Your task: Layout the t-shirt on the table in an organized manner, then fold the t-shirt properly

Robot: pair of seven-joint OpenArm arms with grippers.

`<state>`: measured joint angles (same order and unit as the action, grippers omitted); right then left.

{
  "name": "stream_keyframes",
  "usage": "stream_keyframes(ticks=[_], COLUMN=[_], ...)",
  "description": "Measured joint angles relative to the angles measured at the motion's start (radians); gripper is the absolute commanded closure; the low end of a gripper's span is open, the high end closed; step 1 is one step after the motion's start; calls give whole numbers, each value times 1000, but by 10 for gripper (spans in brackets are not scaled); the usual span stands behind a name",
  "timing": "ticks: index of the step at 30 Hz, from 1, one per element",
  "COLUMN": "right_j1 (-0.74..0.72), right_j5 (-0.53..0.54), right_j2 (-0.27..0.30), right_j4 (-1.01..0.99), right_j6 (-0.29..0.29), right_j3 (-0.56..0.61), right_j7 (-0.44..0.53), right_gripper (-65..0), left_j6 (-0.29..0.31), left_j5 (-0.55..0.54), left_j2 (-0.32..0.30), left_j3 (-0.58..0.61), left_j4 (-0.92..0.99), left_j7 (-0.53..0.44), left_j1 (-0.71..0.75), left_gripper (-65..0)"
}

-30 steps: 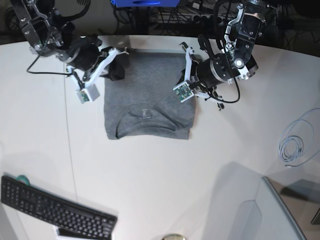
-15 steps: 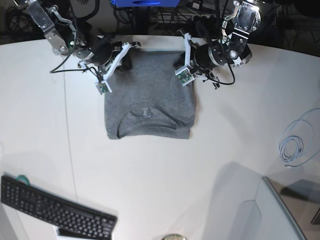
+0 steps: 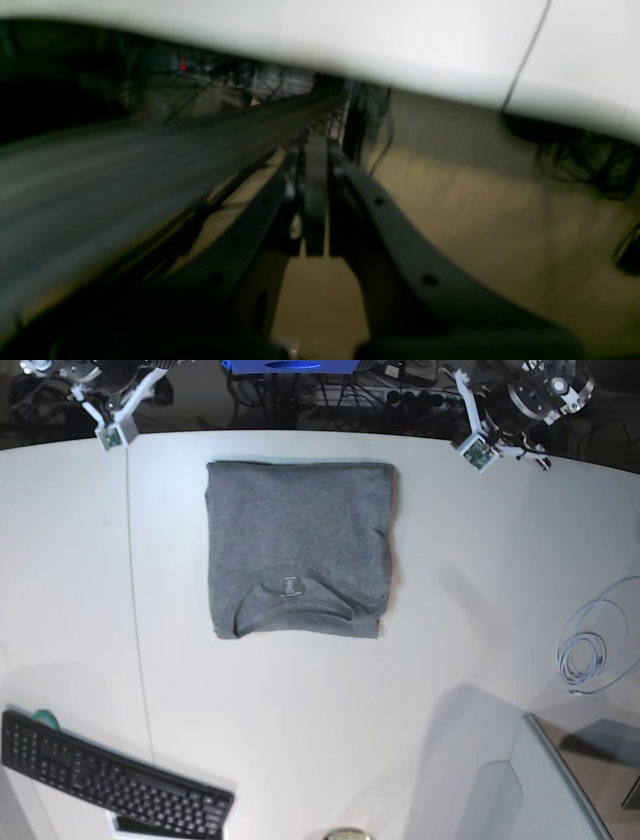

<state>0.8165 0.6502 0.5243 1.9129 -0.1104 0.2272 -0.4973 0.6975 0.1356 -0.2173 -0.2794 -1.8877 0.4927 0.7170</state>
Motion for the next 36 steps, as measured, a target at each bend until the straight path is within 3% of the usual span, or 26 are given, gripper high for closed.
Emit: stream_keyframes(ticks=[3,7,13,15,19,22,26,27,30,36], right_j1=[64,59,-98,-185,-360,-496,-596,-602,-602,-592], right_j5=[-7,-4,-7,-32,-241,-383,-446,-444,-443,-449], right_j2=[2,-11,-130,-153,-219,-285,-308,-305,-314,-351], right_j4=[-17,-146,-555,-720,-1128,-1503,-1802,-1817,-1815,-1815], right_j6=[-2,0,5,10,16,15,11,9,5,6], right_j3=[-15,98,180,220,357,439,468,468,468,468], right_j7=[0,22,28,46,209,372,725,809,923,916], right_gripper=[0,0,0,0,-3,-8,-8,-8,-8,-8], left_j6=[-7,-6,-9,-10,-199,-384,-597,-618,-653,-660], left_j5=[-10,-3,6,-2,-5,0,-11,-16,-13,-16], left_j2=[1,-3,-36,-37,-17,16,117,136,156,167], left_j3=[-14,45,205,261,446,618,743,745,745,745], left_j4=[5,102,383,552,995,1369,1832,1894,1884,1883], left_j7=[-13,-3,-34,-105,-262,-404,-690,-796,-909,-838], left_j1=[72,123,68,16,-151,-307,-478,-499,-506,-522], left_gripper=[0,0,0,0,0,0,0,0,0,0])
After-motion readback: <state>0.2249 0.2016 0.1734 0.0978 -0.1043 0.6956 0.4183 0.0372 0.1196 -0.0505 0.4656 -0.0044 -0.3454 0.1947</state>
